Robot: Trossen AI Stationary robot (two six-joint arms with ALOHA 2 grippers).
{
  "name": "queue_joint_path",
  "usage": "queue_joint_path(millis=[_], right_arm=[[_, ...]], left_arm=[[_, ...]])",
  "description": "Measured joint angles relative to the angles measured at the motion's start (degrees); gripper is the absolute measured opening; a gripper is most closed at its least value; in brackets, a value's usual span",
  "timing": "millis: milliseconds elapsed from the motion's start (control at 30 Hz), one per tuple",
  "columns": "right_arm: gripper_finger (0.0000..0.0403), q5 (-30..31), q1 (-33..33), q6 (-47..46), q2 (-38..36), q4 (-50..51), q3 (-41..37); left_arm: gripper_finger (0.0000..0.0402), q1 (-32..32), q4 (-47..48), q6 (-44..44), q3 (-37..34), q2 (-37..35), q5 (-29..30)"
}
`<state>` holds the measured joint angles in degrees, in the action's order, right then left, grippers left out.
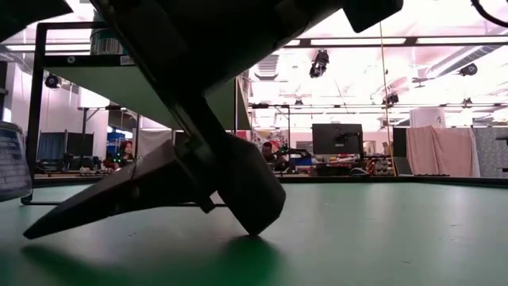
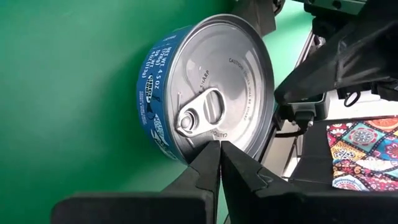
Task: Stack canned seafood by type on shelf
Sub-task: Stack the blue tuna can on top of the blue tuna can on the shelf
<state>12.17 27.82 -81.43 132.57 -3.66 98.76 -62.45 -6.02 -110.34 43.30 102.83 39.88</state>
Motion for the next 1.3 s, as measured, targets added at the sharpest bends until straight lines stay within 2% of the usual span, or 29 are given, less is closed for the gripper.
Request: queue_joint_path(millis=[600,800,1000,1233,1300], right_arm=[[0.0290,-1.8,-1.4,3.6,0.1,-4.2,0.0],[0.0273,-1.8,-1.7,4.7,0.1,-4.7,0.0],[0.0220,-1.5,-1.7,4.1,0.1,-3.7,0.0],[0.0130,-0.6,-1.7,2.8,0.1,-1.5,0.0],[0.0130,-0.6,-1.7,3.0,0.1,-1.5,0.0]], left_arm=[[0.0000,0.4,0.2,5.0,-0.4,0.1,3.7],[0.0000,0.5,-1.0,8.4,-0.6,0.3,7.2],[0.0000,0.6,-1.4,8.4,-0.6,0.3,7.1],[0.0000,0.6,-1.8,8.4,-0.6,0.3,7.1],[0.0000,0.6,-2.2,8.5,-0.6,0.2,7.1]])
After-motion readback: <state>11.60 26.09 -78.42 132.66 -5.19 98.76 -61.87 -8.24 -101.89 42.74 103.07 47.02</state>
